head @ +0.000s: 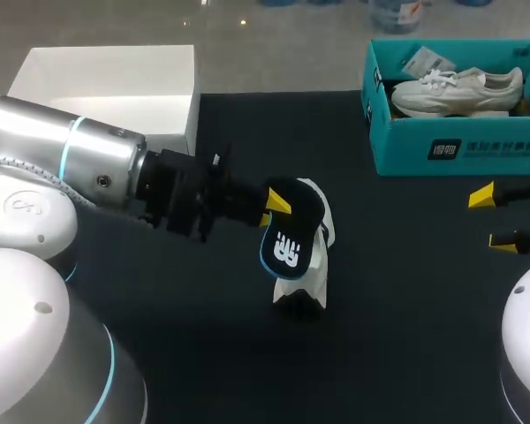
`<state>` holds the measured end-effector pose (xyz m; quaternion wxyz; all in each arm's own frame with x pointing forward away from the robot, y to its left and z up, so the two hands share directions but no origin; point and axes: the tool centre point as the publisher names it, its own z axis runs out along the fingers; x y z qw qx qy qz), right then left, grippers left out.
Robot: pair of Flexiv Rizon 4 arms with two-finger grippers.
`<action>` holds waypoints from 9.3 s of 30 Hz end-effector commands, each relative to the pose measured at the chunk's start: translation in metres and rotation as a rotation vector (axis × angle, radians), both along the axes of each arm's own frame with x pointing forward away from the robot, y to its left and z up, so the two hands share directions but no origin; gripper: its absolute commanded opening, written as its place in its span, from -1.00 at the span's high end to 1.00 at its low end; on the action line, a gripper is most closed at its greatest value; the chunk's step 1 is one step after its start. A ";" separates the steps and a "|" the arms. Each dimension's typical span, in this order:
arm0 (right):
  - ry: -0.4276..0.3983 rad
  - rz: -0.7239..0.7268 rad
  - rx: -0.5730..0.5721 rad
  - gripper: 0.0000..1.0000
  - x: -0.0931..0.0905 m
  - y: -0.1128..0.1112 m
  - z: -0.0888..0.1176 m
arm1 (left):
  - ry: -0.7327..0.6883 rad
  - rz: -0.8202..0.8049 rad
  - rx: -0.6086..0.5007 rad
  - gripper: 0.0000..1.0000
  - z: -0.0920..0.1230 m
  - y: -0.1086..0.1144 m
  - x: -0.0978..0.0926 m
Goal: Take the shoe out of the shoebox, open the shoe tongue, remove and reinsert the insole, then place the shoe into the shoebox
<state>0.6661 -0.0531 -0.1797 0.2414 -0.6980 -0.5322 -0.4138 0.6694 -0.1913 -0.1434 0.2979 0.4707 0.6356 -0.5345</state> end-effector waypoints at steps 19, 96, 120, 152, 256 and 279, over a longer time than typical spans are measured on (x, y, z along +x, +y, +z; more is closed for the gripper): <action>0.001 -0.004 -0.004 -1.00 -0.003 0.001 0.001 | 0.121 -0.024 0.060 1.00 -0.016 -0.005 -0.013; 0.001 -0.004 -0.004 -1.00 -0.003 0.001 0.001 | 0.352 0.096 0.139 1.00 -0.100 -0.012 0.045; 0.001 -0.004 -0.004 -1.00 -0.003 0.001 0.001 | 0.395 0.096 0.173 1.00 -0.144 -0.026 0.054; 0.001 -0.004 -0.004 -1.00 -0.003 0.001 0.001 | 0.397 0.111 0.175 1.00 -0.119 -0.022 0.035; 0.001 -0.004 -0.004 -1.00 -0.003 0.001 0.001 | 0.466 0.229 0.079 0.06 -0.192 -0.022 0.097; 0.001 -0.004 -0.004 -1.00 -0.003 0.001 0.001 | 0.419 0.155 0.105 1.00 -0.182 -0.026 0.082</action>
